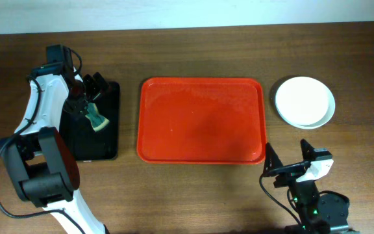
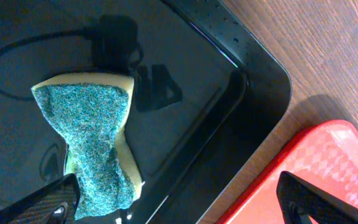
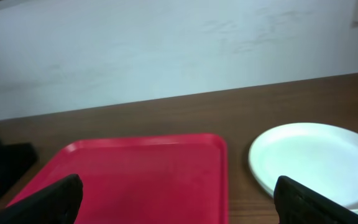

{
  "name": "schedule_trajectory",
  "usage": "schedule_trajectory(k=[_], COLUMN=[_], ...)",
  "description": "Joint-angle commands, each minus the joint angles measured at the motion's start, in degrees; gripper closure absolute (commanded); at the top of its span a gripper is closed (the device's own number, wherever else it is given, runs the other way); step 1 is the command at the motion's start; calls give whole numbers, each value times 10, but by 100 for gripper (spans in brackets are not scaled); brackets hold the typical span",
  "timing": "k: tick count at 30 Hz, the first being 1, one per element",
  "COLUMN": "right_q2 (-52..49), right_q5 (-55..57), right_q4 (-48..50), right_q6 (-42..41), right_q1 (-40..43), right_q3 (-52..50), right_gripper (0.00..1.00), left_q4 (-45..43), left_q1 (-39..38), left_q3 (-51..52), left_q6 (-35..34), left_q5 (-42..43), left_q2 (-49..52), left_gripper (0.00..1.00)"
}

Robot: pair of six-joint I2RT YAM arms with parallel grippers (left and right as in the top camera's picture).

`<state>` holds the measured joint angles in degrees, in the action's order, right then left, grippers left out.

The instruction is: Clean dirty plates on tray and stack at the side

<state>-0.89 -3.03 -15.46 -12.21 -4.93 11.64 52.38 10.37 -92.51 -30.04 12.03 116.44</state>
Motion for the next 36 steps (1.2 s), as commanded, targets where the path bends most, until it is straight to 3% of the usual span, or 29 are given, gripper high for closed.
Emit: schedule_trajectory(k=[1,11,20,36], right_q2=[7,7,7,7], right_q5=[42,31,33,33], right_q4=[4,137,108,108], right_q6=[2,4,89,90], right_q1=[-4,-4,-4,-3], right_q3=[-11,-113,-113,-113], right_gripper=[2,1,1,1], left_q4=[-1,-1,-1,-1], left_q1=[3,3,3,3], left_q3=[-9,-9,-9,-9], left_q6=[1,1,1,1], left_q5=[2,2,2,2], left_q2=[-16,-16,-16,-16], left_gripper=[1,1,1,1])
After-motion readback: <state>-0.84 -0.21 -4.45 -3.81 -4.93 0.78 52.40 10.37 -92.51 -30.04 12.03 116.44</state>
